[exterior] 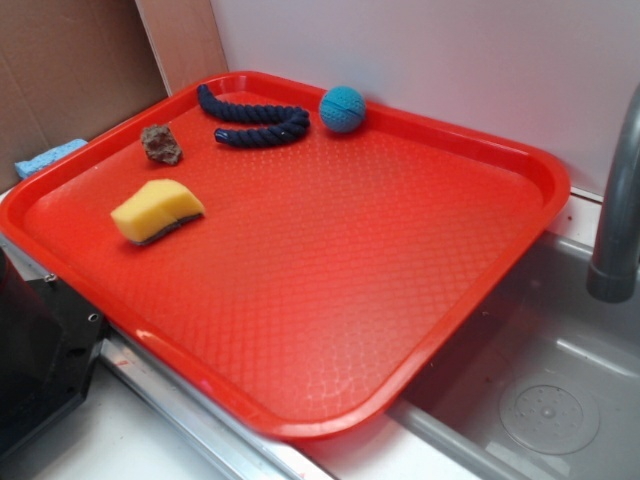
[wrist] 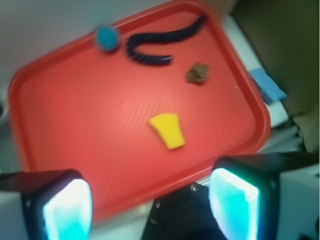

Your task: Grab the rock.

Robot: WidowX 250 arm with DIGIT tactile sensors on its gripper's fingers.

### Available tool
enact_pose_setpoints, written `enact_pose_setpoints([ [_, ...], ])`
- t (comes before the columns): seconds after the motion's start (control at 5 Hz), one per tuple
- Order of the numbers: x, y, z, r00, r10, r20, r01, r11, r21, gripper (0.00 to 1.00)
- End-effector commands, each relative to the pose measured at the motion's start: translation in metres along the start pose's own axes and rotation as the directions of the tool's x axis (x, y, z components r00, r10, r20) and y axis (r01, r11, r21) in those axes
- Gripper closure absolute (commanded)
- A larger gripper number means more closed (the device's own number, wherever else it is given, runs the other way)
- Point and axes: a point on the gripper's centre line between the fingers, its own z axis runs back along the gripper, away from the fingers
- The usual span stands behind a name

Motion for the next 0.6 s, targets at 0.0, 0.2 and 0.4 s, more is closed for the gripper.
enact_pose_setpoints([
  [0.0,0.029,0.039,-0.034,0.900,0.408,0.151,-0.419,0.907,0.047,0.00],
  [0.2,0.039,0.049,-0.058,0.853,0.478,0.212,-0.503,0.860,0.088,0.00],
  [0.4,0.051,0.056,-0.086,0.783,0.559,0.271,-0.599,0.795,0.093,0.00],
])
